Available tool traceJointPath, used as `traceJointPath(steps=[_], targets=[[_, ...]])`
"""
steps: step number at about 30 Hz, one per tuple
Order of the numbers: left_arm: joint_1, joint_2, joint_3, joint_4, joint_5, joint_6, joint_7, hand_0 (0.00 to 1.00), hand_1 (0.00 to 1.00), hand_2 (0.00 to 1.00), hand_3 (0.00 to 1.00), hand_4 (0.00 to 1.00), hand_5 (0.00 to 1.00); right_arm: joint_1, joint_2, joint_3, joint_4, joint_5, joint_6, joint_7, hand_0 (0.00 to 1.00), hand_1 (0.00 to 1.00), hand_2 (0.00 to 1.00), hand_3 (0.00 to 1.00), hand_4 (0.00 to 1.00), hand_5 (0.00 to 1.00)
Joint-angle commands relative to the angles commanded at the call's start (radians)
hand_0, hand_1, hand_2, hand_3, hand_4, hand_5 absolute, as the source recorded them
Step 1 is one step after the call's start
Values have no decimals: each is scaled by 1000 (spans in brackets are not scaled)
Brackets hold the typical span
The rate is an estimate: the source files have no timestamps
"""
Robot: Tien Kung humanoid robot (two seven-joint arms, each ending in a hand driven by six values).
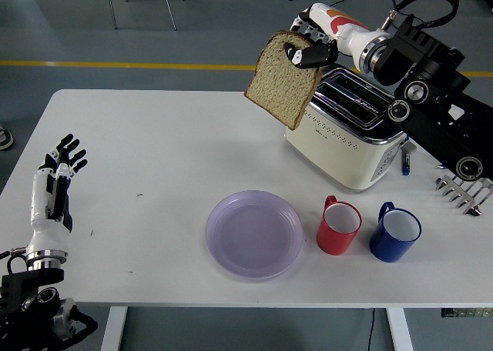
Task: Push plate across desktop,pick up the break from the machine,place the break in the plate
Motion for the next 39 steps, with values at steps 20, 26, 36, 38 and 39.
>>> traceJointPath(steps=[20, 26, 36, 38, 39], targets=[[-7, -8, -3, -3, 1, 2, 0, 753, 799, 885, 865, 500, 890, -114, 62, -222, -31, 191, 8, 41, 105, 177, 274, 380, 256, 76], [7, -8, 2, 2, 1, 2, 0, 752, 797, 884, 863, 499, 892, -168, 85, -297, -76, 196, -50, 85, 112, 180, 275, 382, 265, 73], [16, -12, 16, 5, -3, 5, -3, 752, 798, 885, 863, 502, 893, -208, 126, -390, -167, 161, -153, 249, 293, 345, 376, 419, 291, 108], [19, -14, 21, 6, -4, 5, -3, 752, 798, 885, 863, 502, 893, -208, 135, -390, -193, 154, -154, 265, 293, 345, 376, 419, 291, 108], [20, -14, 24, 6, -4, 5, -3, 752, 798, 885, 863, 502, 893, -208, 139, -390, -210, 149, -153, 271, 293, 345, 376, 419, 291, 108]])
